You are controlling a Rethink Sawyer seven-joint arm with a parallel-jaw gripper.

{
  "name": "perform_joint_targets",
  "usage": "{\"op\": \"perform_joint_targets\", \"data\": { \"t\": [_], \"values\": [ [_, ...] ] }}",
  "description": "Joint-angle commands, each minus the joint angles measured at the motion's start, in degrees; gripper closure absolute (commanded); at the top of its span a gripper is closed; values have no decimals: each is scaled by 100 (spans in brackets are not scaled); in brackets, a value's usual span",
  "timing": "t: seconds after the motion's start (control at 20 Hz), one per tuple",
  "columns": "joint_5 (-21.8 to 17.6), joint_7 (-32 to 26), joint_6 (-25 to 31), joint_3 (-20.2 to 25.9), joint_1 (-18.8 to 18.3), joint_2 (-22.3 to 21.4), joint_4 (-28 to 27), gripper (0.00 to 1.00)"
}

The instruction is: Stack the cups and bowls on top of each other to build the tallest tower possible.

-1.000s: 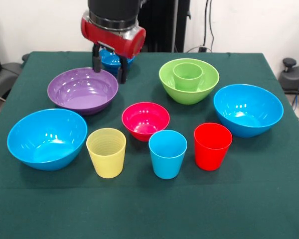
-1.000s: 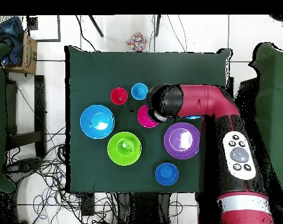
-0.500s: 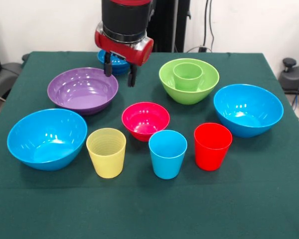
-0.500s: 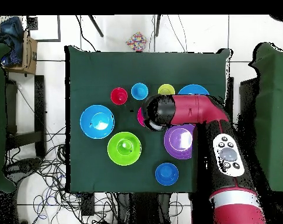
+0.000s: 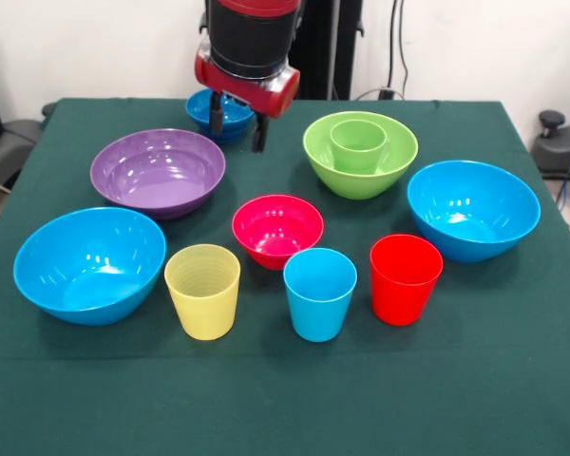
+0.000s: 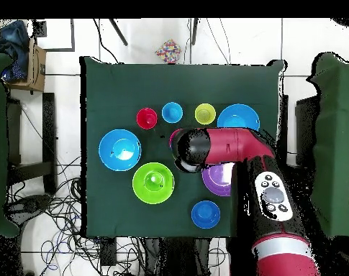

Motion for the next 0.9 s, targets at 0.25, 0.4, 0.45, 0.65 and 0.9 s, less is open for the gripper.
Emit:
{"op": "perform_joint_targets", "data": {
  "t": [0.25,0.4,0.45,0.65,0.9],
  "values": [
    [-154,173,-610,-74,76,-46,682,0],
    [-170,56,-570,-106,54,-118,672,0],
    [-176,8,-547,-109,36,-108,634,0],
    [-244,-175,-530,-140,-14,-123,602,0],
    [-405,-591,-400,-56,-131,9,391,0]
  ]
}}
